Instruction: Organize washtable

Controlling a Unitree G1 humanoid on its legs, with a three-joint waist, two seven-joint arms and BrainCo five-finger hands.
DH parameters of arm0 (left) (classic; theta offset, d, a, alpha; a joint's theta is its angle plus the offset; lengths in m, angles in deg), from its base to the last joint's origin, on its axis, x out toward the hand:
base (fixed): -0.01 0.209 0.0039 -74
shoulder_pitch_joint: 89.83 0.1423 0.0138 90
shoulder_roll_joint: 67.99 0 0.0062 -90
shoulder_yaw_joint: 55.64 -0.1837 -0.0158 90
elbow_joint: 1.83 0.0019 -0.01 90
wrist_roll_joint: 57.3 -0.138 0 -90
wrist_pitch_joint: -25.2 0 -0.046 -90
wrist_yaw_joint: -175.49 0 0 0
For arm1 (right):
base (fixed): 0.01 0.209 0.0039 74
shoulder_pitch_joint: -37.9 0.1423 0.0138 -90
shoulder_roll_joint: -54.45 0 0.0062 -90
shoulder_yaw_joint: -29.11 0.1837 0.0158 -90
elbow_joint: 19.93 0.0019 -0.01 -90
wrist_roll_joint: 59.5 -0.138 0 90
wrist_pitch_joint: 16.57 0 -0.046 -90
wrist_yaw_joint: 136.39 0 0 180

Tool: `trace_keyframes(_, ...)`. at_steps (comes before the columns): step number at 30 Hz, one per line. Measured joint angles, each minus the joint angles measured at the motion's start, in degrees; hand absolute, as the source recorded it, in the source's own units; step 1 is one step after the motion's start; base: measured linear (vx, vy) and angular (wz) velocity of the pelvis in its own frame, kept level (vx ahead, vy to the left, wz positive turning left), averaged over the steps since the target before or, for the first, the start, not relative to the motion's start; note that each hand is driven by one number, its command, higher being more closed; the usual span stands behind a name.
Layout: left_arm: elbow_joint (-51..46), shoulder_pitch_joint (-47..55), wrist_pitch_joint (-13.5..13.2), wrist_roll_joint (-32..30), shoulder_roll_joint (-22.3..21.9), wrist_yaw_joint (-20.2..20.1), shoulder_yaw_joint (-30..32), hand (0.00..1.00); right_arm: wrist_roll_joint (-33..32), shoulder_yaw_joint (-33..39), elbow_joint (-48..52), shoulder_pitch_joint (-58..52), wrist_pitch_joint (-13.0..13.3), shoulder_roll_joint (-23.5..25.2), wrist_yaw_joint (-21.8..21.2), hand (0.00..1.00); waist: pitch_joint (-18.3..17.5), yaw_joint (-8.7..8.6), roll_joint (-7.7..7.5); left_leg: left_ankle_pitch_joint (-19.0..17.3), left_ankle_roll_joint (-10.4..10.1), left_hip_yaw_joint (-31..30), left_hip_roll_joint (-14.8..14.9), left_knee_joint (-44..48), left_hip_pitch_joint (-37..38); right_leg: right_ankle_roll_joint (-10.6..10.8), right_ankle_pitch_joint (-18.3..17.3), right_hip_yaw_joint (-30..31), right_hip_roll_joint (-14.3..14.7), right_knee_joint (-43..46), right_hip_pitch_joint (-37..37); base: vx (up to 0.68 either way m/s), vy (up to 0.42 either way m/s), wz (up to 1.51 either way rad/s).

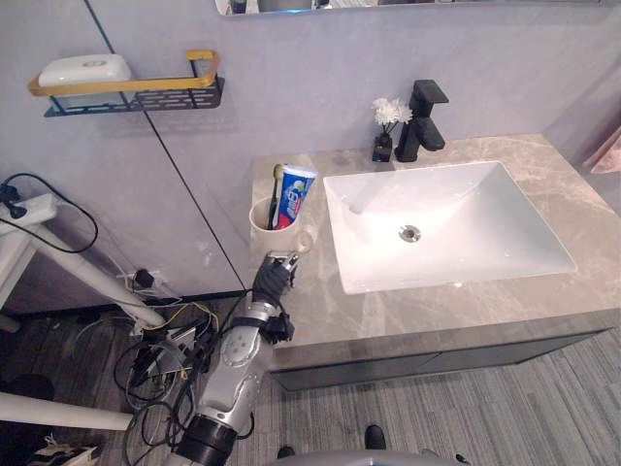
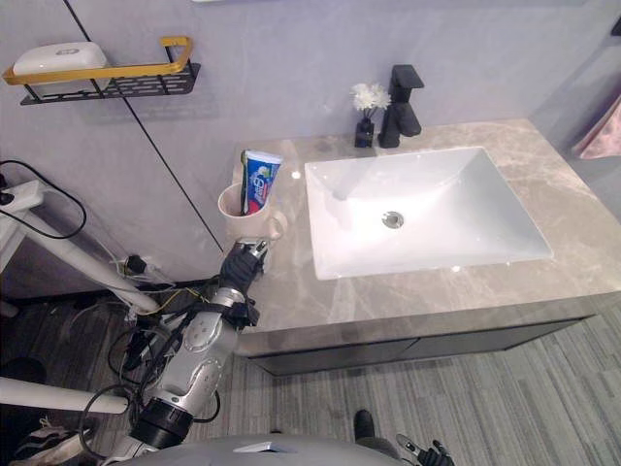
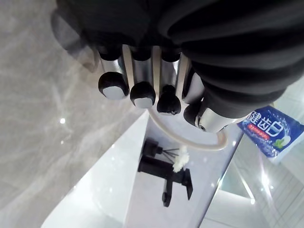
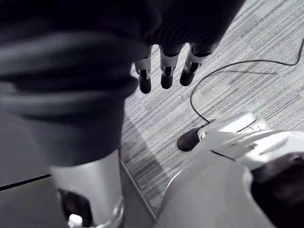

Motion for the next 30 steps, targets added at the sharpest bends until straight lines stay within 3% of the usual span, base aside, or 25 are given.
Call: trace_keyframes(30, 0.2, 1.8, -0.9, 0.0, -0.5, -1.1, 1.0, 1.00, 0.0, -0.1, 0.0, 0.0, 0.0, 0.0, 0.0, 0.00, -0.1, -0.04, -0.08, 0.0, 0.0, 0.0, 0.0, 0.0, 0.0, 0.0, 0.0, 0.1, 0.0, 0.0, -0.1, 0.00, 0.000, 0.00)
